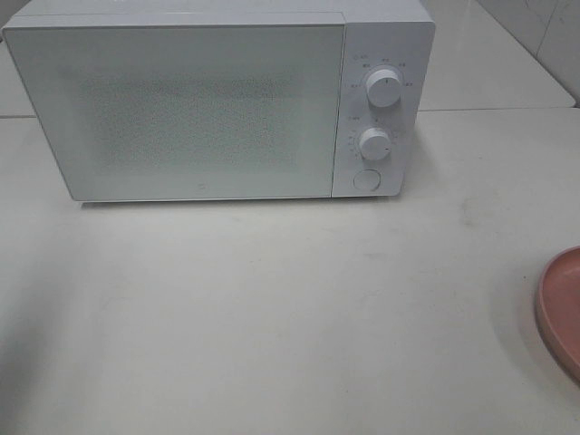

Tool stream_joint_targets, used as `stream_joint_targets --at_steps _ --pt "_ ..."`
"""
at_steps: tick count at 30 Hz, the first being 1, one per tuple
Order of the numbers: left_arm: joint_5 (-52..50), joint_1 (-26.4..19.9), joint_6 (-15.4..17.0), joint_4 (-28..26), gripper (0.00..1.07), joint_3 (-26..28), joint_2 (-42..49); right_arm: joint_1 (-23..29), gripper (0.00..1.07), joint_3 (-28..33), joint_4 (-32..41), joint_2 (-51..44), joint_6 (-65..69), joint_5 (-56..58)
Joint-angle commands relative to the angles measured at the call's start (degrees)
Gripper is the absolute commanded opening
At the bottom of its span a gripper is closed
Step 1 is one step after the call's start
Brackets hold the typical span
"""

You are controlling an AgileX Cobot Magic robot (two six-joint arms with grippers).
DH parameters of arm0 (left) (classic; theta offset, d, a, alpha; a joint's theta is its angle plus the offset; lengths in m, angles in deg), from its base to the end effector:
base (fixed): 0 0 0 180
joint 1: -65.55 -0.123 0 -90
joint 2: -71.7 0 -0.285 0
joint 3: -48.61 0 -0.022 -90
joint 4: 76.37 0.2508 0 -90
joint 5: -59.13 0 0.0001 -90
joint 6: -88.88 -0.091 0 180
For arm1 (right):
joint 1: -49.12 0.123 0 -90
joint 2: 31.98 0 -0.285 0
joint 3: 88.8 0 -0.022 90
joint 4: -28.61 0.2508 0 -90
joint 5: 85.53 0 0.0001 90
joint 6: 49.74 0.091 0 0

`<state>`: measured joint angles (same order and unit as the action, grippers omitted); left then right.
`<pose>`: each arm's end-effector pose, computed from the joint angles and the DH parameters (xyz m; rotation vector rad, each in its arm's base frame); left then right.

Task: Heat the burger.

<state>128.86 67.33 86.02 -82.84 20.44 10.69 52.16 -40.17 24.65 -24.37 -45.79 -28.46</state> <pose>0.1446 -0.0141 0.3135 0.0852 2.7676 -0.1520 -0.0025 -0.0054 0.2825 0.0163 1.9758 -0.0024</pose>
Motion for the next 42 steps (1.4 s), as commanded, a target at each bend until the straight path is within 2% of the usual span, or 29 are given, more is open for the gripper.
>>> stream_joint_targets --at_steps 1,2,4,5,11,13,15,19,21,24,29,42 --pt "2.35 -0.17 -0.23 -0.34 1.00 -3.84 3.78 -0.34 0.75 0.11 0.11 -1.66 -0.69 0.11" --pt "2.06 -0.17 -0.23 -0.34 1.00 -6.65 6.65 -0.34 0.75 0.11 0.11 -1.66 -0.69 0.11" --pt "1.95 -0.17 -0.23 -0.34 1.00 -7.91 7.96 -0.34 0.75 0.11 0.11 -1.66 -0.69 0.11" --pt "1.55 -0.17 -0.23 -0.34 1.00 -10.89 11.23 -0.34 0.75 0.11 0.11 -1.66 -0.69 0.11" --pt "0.17 -0.17 -0.23 0.11 1.00 -16.84 20.17 -0.34 0.75 0.11 0.11 -1.66 -0.69 0.11" --pt "-0.63 -0.17 -0.23 0.11 1.00 -16.67 21.77 -0.34 0.75 0.11 0.11 -1.66 -0.69 0.11" --pt "-3.04 -0.17 -0.23 0.23 1.00 -16.90 28.36 -0.34 0.75 0.11 0.11 -1.66 -0.69 0.11" --pt "-4.18 -0.17 -0.23 0.52 1.00 -17.25 31.80 -0.34 0.75 0.11 0.11 -1.66 -0.69 0.11" --pt "-9.22 -0.17 -0.23 1.09 1.00 -18.79 39.71 -0.34 0.75 0.11 0.11 -1.66 -0.69 0.11" --pt "-8.77 -0.17 -0.23 1.15 1.00 -19.08 41.77 -0.34 0.75 0.11 0.11 -1.66 -0.69 0.11" --pt "-8.48 -0.17 0.06 2.35 1.00 -19.42 52.94 -0.34 0.75 0.11 0.11 -1.66 -0.69 0.11" --pt "-8.48 -0.17 0.34 2.35 1.00 -19.42 54.95 -0.34 0.75 0.11 0.11 -1.43 -0.69 0.11"
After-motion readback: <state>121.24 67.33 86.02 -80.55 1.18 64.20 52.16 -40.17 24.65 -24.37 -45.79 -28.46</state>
